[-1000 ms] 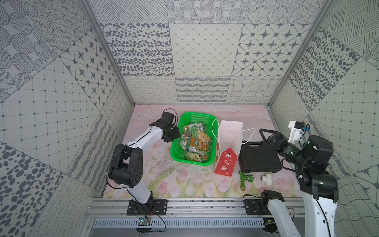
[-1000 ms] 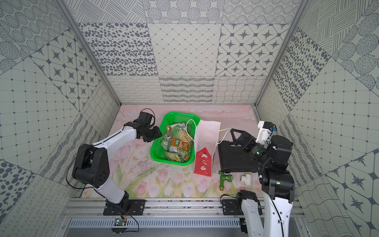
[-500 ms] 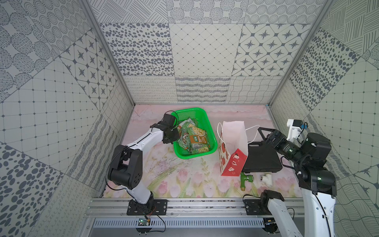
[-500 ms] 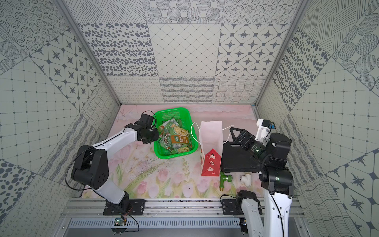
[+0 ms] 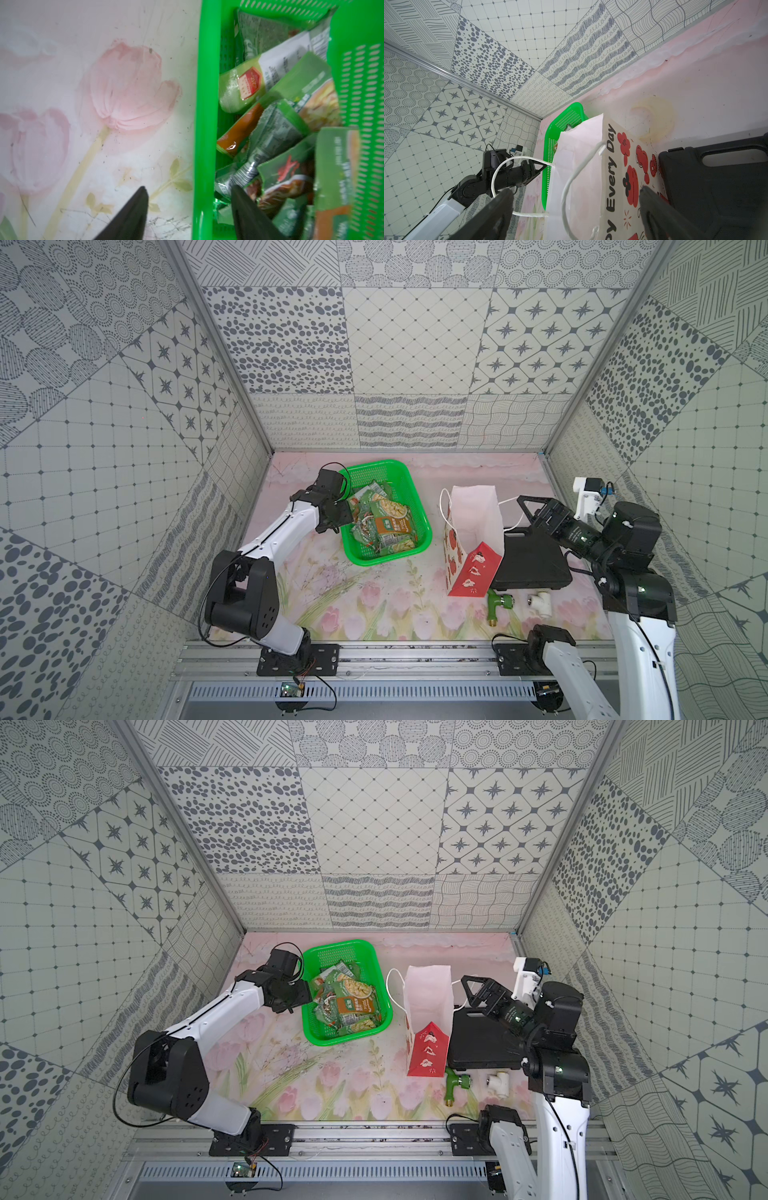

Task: Place the condiment packets inside the bag
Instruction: Pick up the paper bag from the center of the board.

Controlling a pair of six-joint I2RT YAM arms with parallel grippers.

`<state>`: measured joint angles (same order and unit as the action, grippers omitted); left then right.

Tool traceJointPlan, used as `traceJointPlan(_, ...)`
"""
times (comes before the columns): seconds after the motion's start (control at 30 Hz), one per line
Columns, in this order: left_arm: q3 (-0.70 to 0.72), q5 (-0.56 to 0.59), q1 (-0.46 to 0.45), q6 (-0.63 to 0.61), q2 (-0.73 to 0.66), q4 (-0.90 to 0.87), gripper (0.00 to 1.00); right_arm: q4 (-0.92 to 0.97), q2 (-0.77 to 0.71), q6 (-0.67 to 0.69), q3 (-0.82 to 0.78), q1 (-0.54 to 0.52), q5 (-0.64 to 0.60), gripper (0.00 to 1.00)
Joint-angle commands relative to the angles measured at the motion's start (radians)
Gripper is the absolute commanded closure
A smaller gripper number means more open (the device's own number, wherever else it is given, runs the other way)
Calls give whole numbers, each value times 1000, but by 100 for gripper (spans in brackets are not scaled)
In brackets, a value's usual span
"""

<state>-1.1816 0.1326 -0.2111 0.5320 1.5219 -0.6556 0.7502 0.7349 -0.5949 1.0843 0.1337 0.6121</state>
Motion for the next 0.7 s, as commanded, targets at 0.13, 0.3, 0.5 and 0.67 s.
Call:
traceJointPlan(0.13, -115, -94, -124, 37, -262, -74, 2, -6, 71, 66, 26, -160, -180, 8)
traceJointPlan(0.3, -182, -320, -201, 88, -332, -9, 1, 41, 111, 91, 62, -277, -386, 12)
traceJointPlan(0.5, -264, -406, -355, 118, -320, 47, 1, 103, 125, 121, 118, -300, -539, 13)
traceJointPlan(0.67, -349, -418, -453, 115, -236, 46, 0, 130, 145, 125, 163, -299, -545, 23)
